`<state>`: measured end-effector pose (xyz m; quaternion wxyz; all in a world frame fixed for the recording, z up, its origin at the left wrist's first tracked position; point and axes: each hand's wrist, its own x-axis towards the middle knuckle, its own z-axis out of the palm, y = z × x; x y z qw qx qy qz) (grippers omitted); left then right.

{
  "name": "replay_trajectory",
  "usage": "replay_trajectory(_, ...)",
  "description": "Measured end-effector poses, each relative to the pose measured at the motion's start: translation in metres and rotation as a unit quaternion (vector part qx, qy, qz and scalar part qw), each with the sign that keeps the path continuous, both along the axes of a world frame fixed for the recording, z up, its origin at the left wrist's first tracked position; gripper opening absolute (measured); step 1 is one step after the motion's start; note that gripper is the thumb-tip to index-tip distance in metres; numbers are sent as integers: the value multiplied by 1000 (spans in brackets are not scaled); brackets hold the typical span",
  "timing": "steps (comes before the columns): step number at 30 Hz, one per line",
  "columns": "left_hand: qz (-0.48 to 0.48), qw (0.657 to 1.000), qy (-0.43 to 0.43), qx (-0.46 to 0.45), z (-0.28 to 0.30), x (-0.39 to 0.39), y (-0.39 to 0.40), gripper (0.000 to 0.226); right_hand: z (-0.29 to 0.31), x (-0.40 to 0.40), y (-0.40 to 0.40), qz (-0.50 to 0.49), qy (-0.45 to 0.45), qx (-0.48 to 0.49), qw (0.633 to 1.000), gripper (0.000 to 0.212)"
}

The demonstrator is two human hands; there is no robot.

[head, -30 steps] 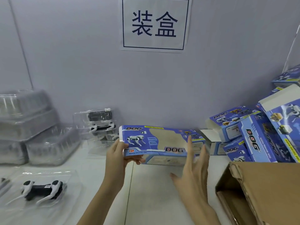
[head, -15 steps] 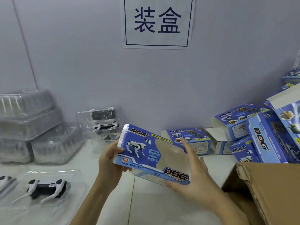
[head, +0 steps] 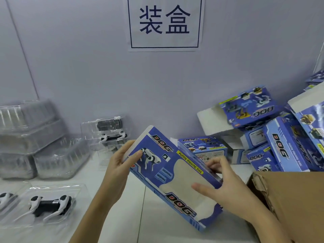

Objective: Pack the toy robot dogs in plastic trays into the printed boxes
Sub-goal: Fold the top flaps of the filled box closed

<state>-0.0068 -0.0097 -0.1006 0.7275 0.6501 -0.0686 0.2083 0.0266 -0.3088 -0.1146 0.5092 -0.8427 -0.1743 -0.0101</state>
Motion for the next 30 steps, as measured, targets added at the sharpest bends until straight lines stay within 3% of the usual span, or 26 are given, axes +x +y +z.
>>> replay_trajectory(4, 85, 995, -27, 44, 0, 3, -6, 28, -13, 6, 10, -27, -14, 69, 997, 89)
replay_trajectory(8, 145, 986, -32, 73, -4, 8, -17, 40, -25, 11, 21, -60, -8, 147, 987, 75)
replay_trajectory(13, 168, 967, 32, 191, -8, 7, -21, 28, -44, 19, 38, -94, 13, 263, 960, 63)
replay_trajectory(17, 171, 918, 84, 347, -26, -5, -14, 25, -62, 21, 44, -54, 50, 220, 973, 61)
replay_trajectory(21, 160, 879, 135, 428, -36, -13, -6, 29, -66, 18, 41, -14, 56, 174, 983, 59)
replay_trajectory(24, 153, 831, 187, 501, -36, -17, 4, 50, -62, 17, 39, 11, 71, 170, 983, 58)
replay_trajectory(28, 263, 689, 279, 615, -22, -30, 35, 79, -59, 17, 35, 27, 82, 151, 985, 59)
replay_trajectory(30, 310, 654, 344, 597, -18, -38, 56, 89, -57, 19, 33, 26, 86, 127, 988, 61)
